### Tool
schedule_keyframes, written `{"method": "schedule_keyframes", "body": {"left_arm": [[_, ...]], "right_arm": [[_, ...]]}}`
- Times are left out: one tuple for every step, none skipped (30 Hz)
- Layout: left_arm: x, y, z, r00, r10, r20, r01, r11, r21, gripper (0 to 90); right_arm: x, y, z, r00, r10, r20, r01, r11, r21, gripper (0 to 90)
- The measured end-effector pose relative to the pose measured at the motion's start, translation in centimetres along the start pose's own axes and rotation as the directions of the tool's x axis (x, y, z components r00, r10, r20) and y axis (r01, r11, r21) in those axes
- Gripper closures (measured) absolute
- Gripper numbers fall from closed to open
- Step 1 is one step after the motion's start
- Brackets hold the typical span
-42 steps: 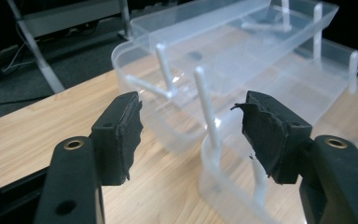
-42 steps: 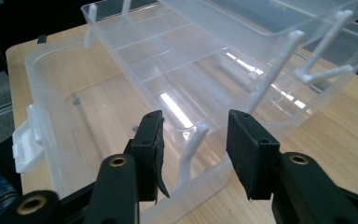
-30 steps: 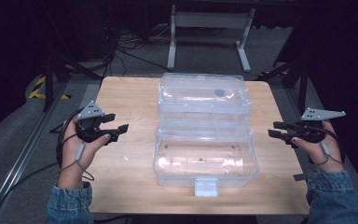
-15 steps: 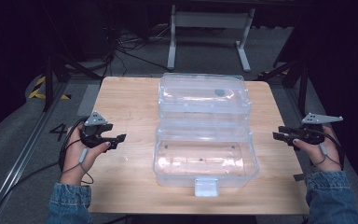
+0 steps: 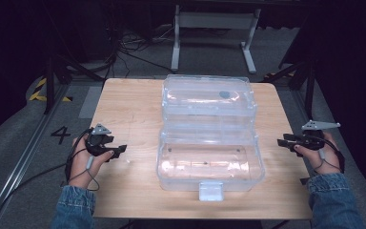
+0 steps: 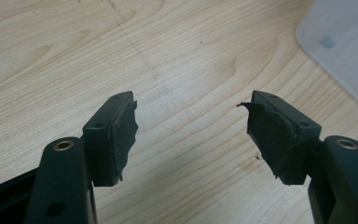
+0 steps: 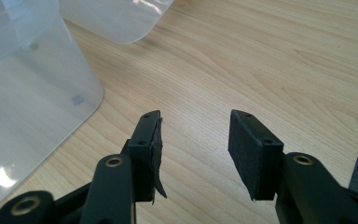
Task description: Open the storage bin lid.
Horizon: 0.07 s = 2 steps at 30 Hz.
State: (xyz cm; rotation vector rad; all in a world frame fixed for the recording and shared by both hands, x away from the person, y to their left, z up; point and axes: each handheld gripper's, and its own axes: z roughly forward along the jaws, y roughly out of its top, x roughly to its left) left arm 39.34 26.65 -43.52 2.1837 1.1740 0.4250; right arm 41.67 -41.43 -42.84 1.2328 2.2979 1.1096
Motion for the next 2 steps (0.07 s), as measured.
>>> {"method": "schedule_keyframes", "body": {"left_arm": [[-0.05, -0.04, 0.20, 0.9998, 0.019, -0.001, -0.019, 0.9997, 0.015, 32.8], [-0.05, -0.04, 0.45, 0.9984, 0.056, 0.001, -0.056, 0.9981, 0.025, 34.2]], "right_arm": [[-0.03, -0.07, 0.06, 1.0000, 0.009, 0.004, -0.009, 1.000, -0.004, 54.5], [-0.04, -0.11, 0.08, 0.9998, 0.014, 0.013, -0.014, 1.000, -0.004, 54.1]]}}
